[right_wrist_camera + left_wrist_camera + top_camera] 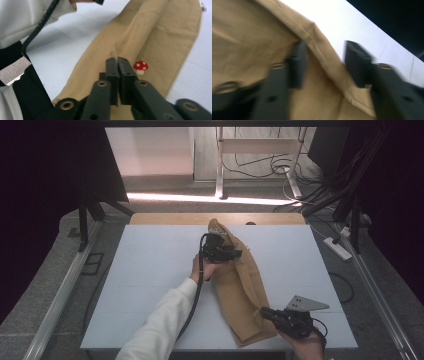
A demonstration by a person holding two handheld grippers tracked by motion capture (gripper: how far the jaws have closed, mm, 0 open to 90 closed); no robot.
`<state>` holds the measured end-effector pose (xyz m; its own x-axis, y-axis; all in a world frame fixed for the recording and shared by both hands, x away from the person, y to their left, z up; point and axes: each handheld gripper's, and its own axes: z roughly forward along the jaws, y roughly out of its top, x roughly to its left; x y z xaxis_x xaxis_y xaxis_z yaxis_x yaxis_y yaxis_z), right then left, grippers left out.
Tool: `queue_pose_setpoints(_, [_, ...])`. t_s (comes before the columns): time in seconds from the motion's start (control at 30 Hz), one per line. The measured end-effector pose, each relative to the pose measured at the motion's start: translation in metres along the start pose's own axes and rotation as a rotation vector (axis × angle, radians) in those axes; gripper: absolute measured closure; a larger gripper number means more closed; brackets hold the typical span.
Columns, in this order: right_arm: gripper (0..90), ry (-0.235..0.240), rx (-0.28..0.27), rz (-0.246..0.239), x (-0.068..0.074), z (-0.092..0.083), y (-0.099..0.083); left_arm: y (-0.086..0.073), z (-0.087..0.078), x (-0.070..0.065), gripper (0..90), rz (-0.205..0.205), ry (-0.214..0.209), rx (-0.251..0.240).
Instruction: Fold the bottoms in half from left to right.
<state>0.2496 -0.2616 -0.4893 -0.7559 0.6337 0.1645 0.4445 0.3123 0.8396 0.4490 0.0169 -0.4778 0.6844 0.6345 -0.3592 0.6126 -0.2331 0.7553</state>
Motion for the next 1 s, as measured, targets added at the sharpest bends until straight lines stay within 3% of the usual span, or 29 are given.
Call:
queue_pose_setpoints(0.03, [77.1,0.0,0.0,0.0,0.0,0.0,0.0,0.0,-0.002,0.0,44.1,-0.008,0.006,-0.011])
queue_pose_setpoints(0.07, [68.1,-0.015,-0.006,0.006,-0.001,0.001,-0.001,0.0,-0.005,0.001,41.3,-0.013,0.016,-0.019])
queue_pose_setpoints(0.2, [54.4,-0.063,-0.008,0.014,-0.003,0.002,0.0,-0.004,-0.017,0.006,37.1,-0.011,0.027,-0.025])
queue_pose_setpoints(0.33, [49.7,-0.083,0.005,0.018,-0.006,0.006,0.0,-0.013,-0.03,0.011,37.2,0.005,0.034,-0.022])
queue_pose_setpoints(0.73, [46.6,-0.136,0.056,0.002,-0.025,0.03,0.012,-0.045,-0.064,0.022,38.2,0.053,0.05,0.006])
queue_pose_setpoints(1.0, [46.4,-0.129,0.072,-0.004,-0.035,0.038,0.017,-0.061,-0.08,0.029,38.1,0.066,0.06,0.018])
